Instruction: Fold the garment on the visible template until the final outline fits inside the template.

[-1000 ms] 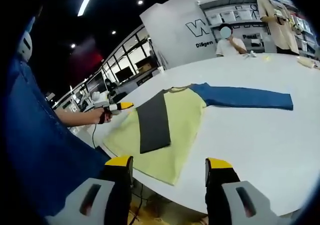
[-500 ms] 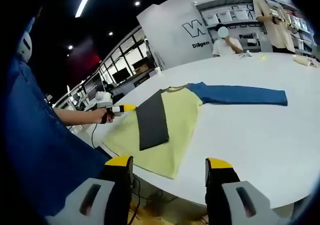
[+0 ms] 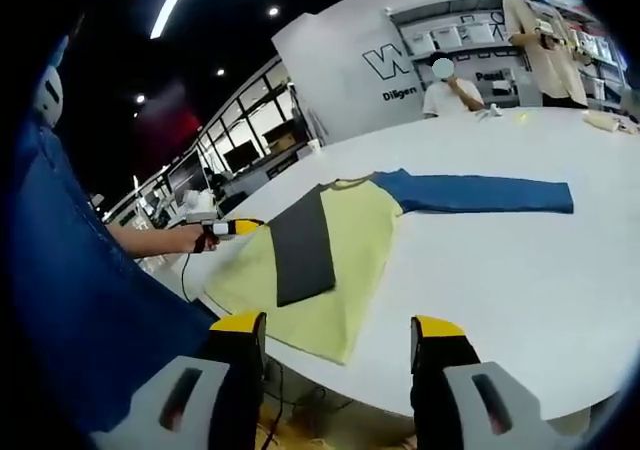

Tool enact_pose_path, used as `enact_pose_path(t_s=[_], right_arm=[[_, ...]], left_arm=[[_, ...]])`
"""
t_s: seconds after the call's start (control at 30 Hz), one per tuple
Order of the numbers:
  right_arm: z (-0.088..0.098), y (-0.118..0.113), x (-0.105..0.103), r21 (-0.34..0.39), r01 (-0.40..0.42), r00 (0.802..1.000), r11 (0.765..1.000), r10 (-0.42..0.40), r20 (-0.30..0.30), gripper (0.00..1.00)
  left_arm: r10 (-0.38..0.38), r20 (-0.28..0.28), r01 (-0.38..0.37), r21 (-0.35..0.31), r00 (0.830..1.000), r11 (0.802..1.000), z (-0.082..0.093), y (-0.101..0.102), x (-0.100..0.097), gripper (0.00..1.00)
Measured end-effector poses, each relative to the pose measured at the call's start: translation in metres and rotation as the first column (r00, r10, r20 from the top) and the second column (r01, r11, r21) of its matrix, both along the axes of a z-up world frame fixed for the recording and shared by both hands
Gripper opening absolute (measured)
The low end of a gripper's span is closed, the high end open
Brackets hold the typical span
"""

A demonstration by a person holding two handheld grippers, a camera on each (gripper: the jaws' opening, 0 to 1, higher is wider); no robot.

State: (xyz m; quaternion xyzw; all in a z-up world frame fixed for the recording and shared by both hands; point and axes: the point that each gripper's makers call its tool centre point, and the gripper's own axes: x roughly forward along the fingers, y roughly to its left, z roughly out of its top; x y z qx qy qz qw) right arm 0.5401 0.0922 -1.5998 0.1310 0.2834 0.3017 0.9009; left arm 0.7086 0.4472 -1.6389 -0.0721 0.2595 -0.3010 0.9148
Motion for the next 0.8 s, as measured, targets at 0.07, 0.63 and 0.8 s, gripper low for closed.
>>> enact_pose_path(t_s=[0.07,0.63,0.8], right_arm=[[0.000,-0.002,0.004,0.010,0.006,1.000,1.000,-0.006,0.002,0.55],[0.003,-0.021,0.051,0.073,0.061,0.997,0.995,-0.064,0.036,0.57],[0.006,-0.049,0.085,0.120,0.193,0.980,0.974,-0.197,0.026,0.59]], left_arm=[[-0.006,0.008,0.006,0.006,1.000,1.000,0.006,0.003,-0.005,0.82],[-0.108,-0.006,0.108,0.104,0.994,0.989,0.038,0.029,-0.059,0.99],[-0.082,0.019,0.078,0.125,0.996,0.989,0.044,0.038,-0.057,0.99]])
